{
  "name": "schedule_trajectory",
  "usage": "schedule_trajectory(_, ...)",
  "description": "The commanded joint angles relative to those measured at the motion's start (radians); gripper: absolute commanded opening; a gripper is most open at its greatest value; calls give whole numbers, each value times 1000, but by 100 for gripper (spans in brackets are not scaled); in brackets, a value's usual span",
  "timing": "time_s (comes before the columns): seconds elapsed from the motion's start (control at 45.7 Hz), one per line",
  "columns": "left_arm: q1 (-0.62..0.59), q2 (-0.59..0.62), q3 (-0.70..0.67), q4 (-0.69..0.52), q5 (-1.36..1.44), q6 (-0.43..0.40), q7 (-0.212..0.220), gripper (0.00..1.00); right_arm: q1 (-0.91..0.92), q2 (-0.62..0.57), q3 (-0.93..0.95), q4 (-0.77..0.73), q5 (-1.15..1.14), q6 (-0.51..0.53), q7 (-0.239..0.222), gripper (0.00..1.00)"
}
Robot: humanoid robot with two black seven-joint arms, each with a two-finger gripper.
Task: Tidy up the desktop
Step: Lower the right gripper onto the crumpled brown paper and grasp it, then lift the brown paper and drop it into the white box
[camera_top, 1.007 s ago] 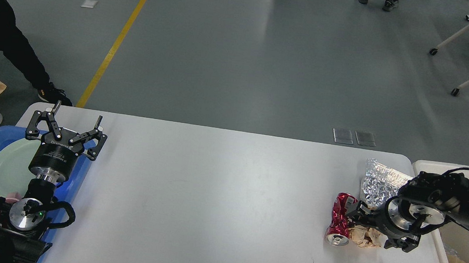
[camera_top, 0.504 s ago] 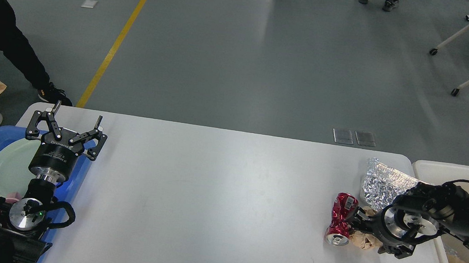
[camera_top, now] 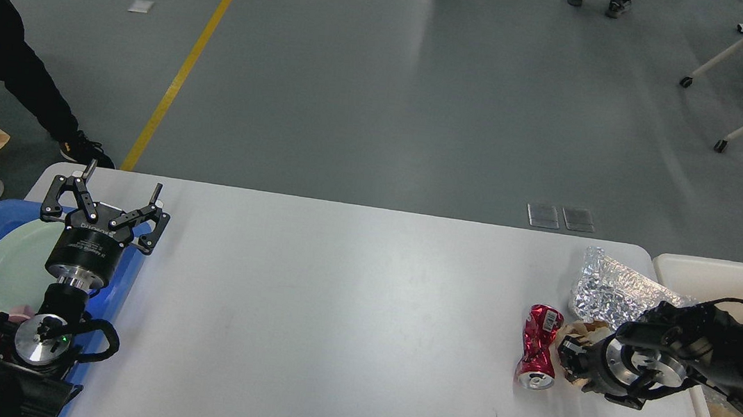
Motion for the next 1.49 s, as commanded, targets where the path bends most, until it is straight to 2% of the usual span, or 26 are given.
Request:
schedule_trajectory(0.0, 0, 0, 0, 0, 0, 0, 0, 96, 0, -2, 0, 4, 3, -7, -1, 0)
schedule_trajectory(0.241, 0, 0, 0, 0, 0, 0, 0, 96, 7, -15, 0, 37, 3, -5, -2, 0)
schedule_trajectory(0.46, 0, 0, 0, 0, 0, 0, 0, 96, 115, -80, -21, 171, 6, 79, -4, 0)
schedule_trajectory(0.745, 0, 0, 0, 0, 0, 0, 0, 96, 484, -163, -207, 408, 15, 265, -4, 0)
schedule_trajectory(0.92, 0, 0, 0, 0, 0, 0, 0, 96, 834, -152, -386, 571, 81, 383, -2, 0)
schedule_trajectory(1.117, 0, 0, 0, 0, 0, 0, 0, 96, 1144, -118, -502, 775, 91, 385, -1, 0)
schedule_trajectory(1.314, 0, 0, 2, 0, 0, 0, 0, 96, 1166, -98, -538, 792, 118, 346, 4, 0)
schedule_trajectory(1.467, 0, 0, 0, 0, 0, 0, 0, 96, 1163, -92, -610, 783, 143, 256, 11, 0)
